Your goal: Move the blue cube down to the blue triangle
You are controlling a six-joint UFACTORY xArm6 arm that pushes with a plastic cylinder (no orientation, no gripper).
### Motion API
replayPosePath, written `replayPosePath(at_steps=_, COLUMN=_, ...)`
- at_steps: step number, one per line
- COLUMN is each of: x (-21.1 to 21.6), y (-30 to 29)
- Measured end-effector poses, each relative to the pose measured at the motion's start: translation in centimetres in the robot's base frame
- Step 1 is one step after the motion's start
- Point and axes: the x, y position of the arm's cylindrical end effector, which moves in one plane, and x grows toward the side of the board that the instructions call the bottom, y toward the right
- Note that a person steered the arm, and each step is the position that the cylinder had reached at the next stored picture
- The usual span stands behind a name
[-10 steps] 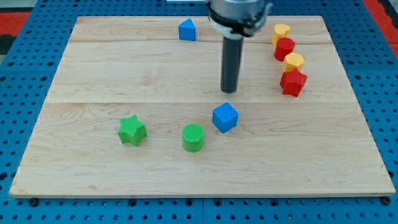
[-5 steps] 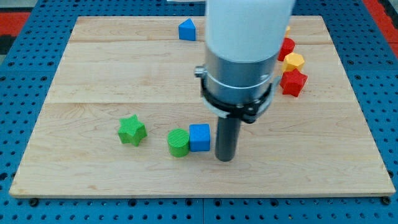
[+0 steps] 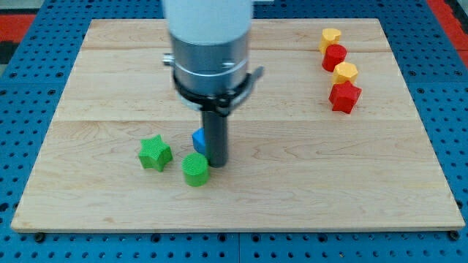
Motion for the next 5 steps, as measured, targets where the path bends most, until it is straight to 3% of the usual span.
replayPosePath(at_steps=3, x=-8.7, y=-5.5)
replayPosePath(at_steps=5, x=-13.8, y=-1.5)
